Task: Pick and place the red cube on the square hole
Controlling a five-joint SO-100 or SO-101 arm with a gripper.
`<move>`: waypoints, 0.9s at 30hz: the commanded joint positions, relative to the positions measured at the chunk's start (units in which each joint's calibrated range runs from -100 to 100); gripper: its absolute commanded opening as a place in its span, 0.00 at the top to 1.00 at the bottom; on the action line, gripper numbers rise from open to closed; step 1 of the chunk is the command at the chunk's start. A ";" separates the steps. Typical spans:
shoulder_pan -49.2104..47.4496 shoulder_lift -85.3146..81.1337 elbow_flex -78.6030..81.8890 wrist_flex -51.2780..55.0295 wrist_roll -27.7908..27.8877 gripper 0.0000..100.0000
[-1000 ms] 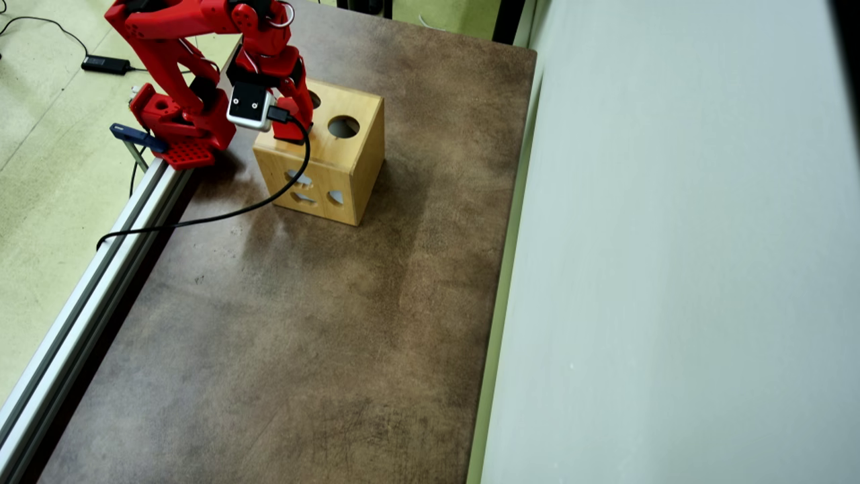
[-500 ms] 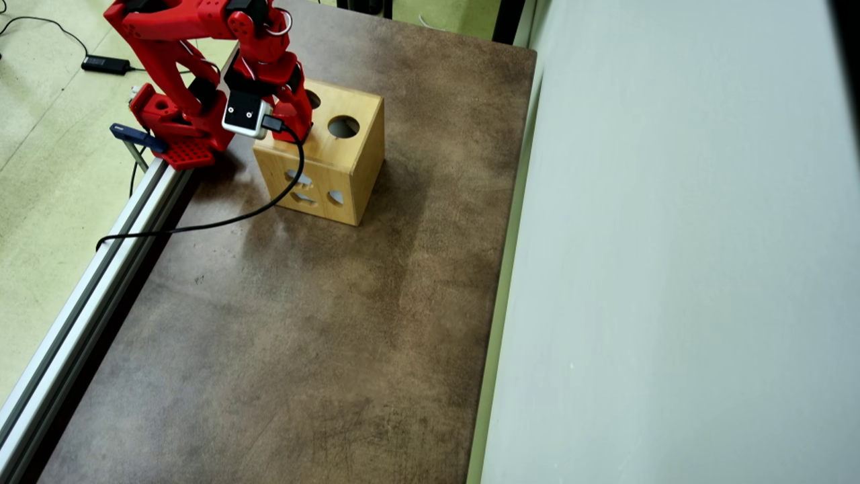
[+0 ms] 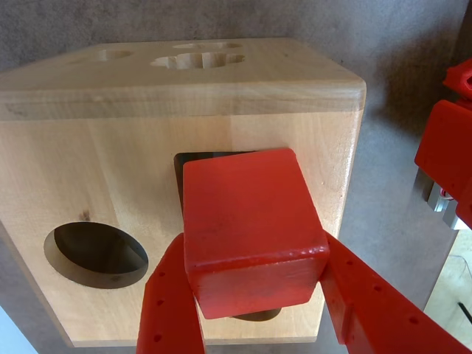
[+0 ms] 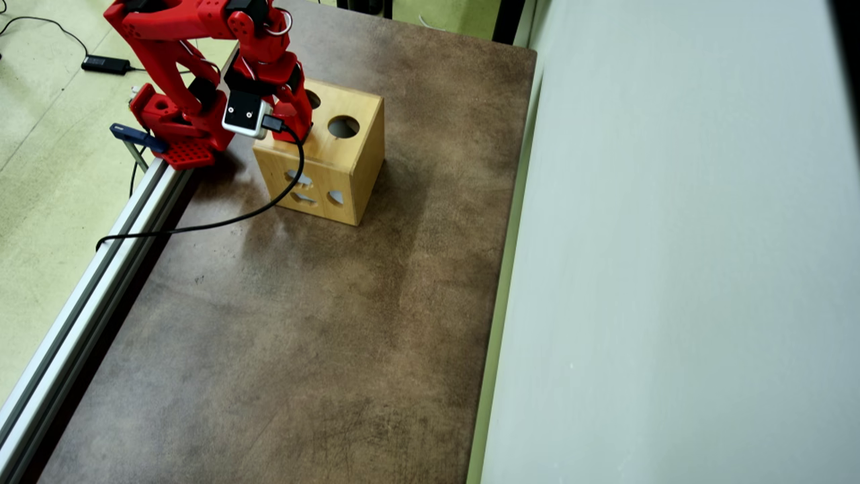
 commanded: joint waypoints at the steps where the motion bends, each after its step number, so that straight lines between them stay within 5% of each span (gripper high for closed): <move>1: 1.06 -0.77 -0.29 0.17 -0.15 0.98; 27: 1.06 -1.03 -0.74 0.17 0.34 0.93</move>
